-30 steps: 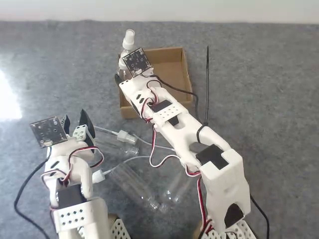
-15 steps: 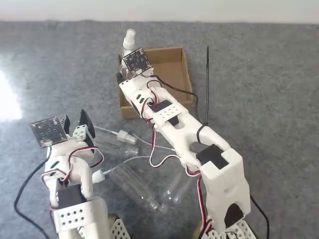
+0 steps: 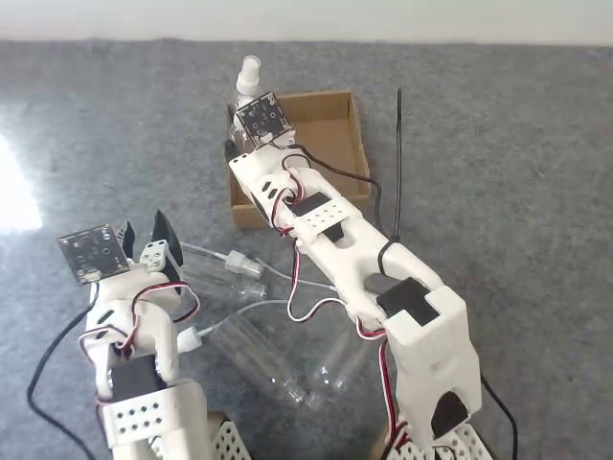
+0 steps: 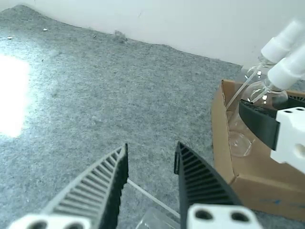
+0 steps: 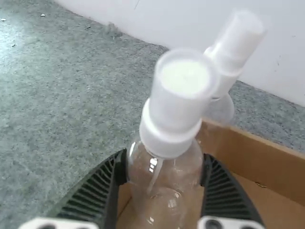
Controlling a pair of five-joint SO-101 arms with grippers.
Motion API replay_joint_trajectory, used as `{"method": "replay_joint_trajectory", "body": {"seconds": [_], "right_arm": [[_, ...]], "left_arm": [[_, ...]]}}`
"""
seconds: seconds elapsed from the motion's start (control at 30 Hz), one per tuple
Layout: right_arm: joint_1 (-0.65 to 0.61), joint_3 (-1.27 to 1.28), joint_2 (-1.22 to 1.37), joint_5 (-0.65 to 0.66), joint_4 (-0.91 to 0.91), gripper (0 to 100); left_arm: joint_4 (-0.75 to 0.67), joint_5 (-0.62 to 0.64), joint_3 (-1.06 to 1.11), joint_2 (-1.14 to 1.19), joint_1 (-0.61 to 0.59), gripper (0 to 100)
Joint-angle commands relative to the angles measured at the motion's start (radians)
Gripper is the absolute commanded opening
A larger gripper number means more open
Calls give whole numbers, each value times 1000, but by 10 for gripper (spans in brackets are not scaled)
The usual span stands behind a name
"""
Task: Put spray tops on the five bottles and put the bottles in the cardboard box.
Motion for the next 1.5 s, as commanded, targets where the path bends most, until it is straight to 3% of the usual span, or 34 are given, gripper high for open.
{"method": "replay_joint_trajectory", "body": {"seconds": [0.0,0.1,0.3,0.8,1.47], "right_arm": [[16,-46,-12,15,-8,161],[16,-46,-12,17,-8,165],[15,-52,-15,14,59,274],[-4,-34,-41,17,76,276],[-2,256,-352,18,76,275]], "left_arm": [[-32,2,-12,-11,-6,156],[-32,2,-12,-11,-6,156],[-32,2,-12,-11,-6,156],[-32,2,-12,-11,-6,156],[-32,0,-12,-11,-6,156]]}}
